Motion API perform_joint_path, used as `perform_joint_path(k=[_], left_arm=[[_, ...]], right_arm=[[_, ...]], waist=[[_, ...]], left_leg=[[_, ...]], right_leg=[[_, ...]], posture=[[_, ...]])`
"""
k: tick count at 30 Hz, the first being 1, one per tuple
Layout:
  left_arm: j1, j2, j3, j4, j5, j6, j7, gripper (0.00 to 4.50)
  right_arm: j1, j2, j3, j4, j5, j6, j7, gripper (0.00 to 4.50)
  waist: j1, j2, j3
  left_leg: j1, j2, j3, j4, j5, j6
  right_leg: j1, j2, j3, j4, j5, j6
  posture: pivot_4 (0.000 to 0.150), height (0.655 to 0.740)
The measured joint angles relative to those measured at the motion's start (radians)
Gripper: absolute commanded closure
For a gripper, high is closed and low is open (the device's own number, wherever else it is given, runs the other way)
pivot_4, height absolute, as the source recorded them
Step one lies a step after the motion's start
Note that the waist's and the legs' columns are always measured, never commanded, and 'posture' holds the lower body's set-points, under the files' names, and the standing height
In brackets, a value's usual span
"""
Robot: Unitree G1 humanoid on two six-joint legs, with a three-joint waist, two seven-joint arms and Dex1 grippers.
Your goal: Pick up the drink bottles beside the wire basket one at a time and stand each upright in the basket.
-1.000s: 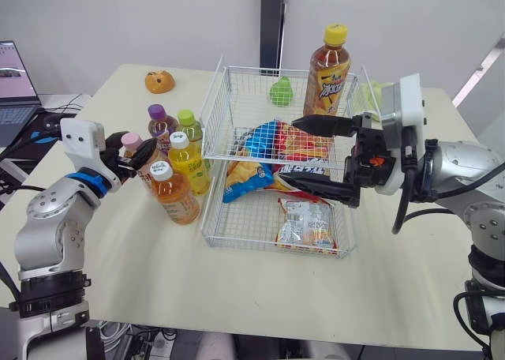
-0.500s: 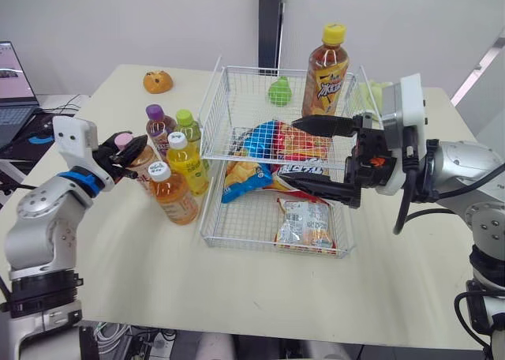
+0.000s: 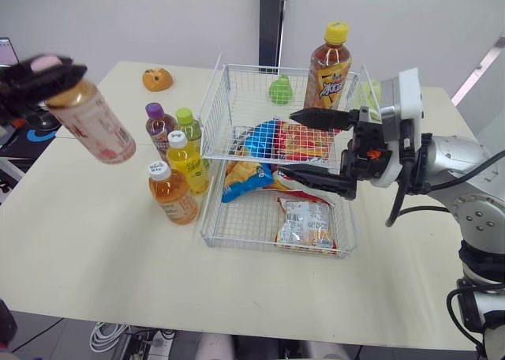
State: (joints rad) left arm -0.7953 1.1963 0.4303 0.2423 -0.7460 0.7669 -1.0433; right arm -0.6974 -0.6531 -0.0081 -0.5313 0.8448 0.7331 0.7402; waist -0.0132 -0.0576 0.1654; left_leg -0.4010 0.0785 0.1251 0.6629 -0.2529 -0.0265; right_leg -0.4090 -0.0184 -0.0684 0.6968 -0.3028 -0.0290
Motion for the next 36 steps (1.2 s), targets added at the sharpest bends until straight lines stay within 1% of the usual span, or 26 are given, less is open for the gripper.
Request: perform_joint_path(k=[2,3,4,6,10,11,13,17,20,24,27,30,36], left_arm=[[-0.102,0.007,-0.044,0.044,0.007,-0.001,-0.027,3.12],[-0.174,0.003,-0.089,0.080,0.022,0.002,-0.048,3.12],[-0.255,-0.011,-0.138,0.122,0.039,0.008,-0.067,3.12],[-0.359,-0.034,-0.195,0.168,0.060,0.010,-0.095,3.12],[-0.611,-0.172,-0.311,0.307,0.142,-0.023,-0.140,3.12],[-0.642,-0.194,-0.325,0.324,0.159,-0.038,-0.144,3.12],[-0.735,-0.276,-0.355,0.425,0.214,-0.093,-0.147,3.12],[-0.864,-0.437,-0.380,0.605,0.297,-0.226,-0.148,3.12],[-0.897,-0.524,-0.385,0.701,0.338,-0.319,-0.156,3.12],[-0.892,-0.630,-0.384,0.802,0.389,-0.415,-0.175,3.12],[-0.874,-0.699,-0.387,0.842,0.429,-0.479,-0.192,3.12],[-0.851,-0.758,-0.392,0.885,0.479,-0.548,-0.184,3.12],[-0.811,-0.829,-0.390,0.933,0.528,-0.676,-0.161,3.12]], right_arm=[[0.000,0.006,0.001,0.004,-0.007,-0.007,-0.001,0.00],[0.004,0.005,-0.001,0.004,-0.012,-0.010,-0.003,0.00],[0.008,0.004,-0.004,0.003,-0.016,-0.010,-0.007,0.00],[0.013,0.005,-0.007,-0.005,-0.023,-0.011,-0.019,0.00],[0.034,0.001,-0.032,-0.040,-0.025,-0.002,-0.068,0.00],[0.035,0.001,-0.033,-0.048,-0.023,-0.001,-0.075,0.00],[0.057,-0.006,-0.059,-0.075,-0.018,0.007,-0.108,0.00],[0.110,-0.033,-0.108,-0.145,-0.004,0.038,-0.179,0.00],[0.135,-0.050,-0.134,-0.192,0.005,0.064,-0.233,0.00],[0.172,-0.074,-0.175,-0.252,0.038,0.105,-0.311,0.00],[0.189,-0.090,-0.204,-0.296,0.069,0.134,-0.372,0.00],[0.213,-0.101,-0.230,-0.342,0.115,0.161,-0.444,0.00],[0.250,-0.142,-0.257,-0.388,0.173,0.186,-0.530,0.00]], waist=[[0.005,0.000,0.000],[0.006,0.000,0.000],[0.012,0.000,0.000],[0.013,0.000,0.000],[0.020,0.000,0.000],[0.018,0.000,0.000],[0.014,0.000,0.000],[0.012,0.001,0.001],[0.003,0.003,0.002],[-0.002,0.005,0.003],[-0.005,0.005,0.004],[-0.008,0.006,0.004],[-0.010,0.006,0.004]], left_leg=[[0.000,0.000,0.001,0.000,0.000,0.000],[0.000,0.000,0.001,0.000,0.000,0.000],[-0.001,0.000,0.000,0.001,0.000,0.000],[-0.001,-0.001,0.001,0.001,0.000,0.000],[-0.002,-0.001,0.001,0.002,0.000,0.000],[-0.002,-0.001,0.002,0.002,0.000,0.000],[-0.002,-0.001,0.002,0.002,0.000,0.000],[-0.002,-0.001,0.003,0.001,0.000,0.000],[-0.001,-0.001,0.005,0.001,0.000,0.000],[-0.002,0.000,0.006,0.001,0.000,-0.001],[-0.002,-0.001,0.007,0.000,0.000,-0.001],[-0.002,-0.001,0.008,0.000,0.000,-0.001],[-0.002,-0.001,0.008,0.001,0.000,-0.001]], right_leg=[[0.000,0.000,0.001,0.000,0.000,0.000],[0.000,0.000,0.001,0.000,0.000,0.000],[-0.001,0.000,0.000,0.000,0.000,0.000],[-0.001,0.000,0.001,0.000,0.000,0.000],[-0.001,0.000,0.001,0.000,0.000,0.001],[-0.001,0.000,0.002,-0.001,0.000,0.001],[-0.002,0.000,0.003,0.000,0.000,0.001],[-0.003,0.000,0.003,0.000,0.000,0.001],[-0.004,0.000,0.005,0.000,-0.001,0.001],[-0.005,0.000,0.006,0.001,-0.001,0.001],[-0.006,0.000,0.007,0.001,-0.001,0.001],[-0.006,0.000,0.007,0.001,-0.001,0.001],[-0.006,0.000,0.008,0.001,-0.001,0.001]], posture=[[0.150,0.7400],[0.150,0.7400],[0.150,0.7400],[0.150,0.7400],[0.150,0.7400],[0.150,0.7400],[0.150,0.7400],[0.150,0.7400],[0.150,0.7400],[0.150,0.7400],[0.150,0.7400],[0.150,0.7400],[0.150,0.7400]])
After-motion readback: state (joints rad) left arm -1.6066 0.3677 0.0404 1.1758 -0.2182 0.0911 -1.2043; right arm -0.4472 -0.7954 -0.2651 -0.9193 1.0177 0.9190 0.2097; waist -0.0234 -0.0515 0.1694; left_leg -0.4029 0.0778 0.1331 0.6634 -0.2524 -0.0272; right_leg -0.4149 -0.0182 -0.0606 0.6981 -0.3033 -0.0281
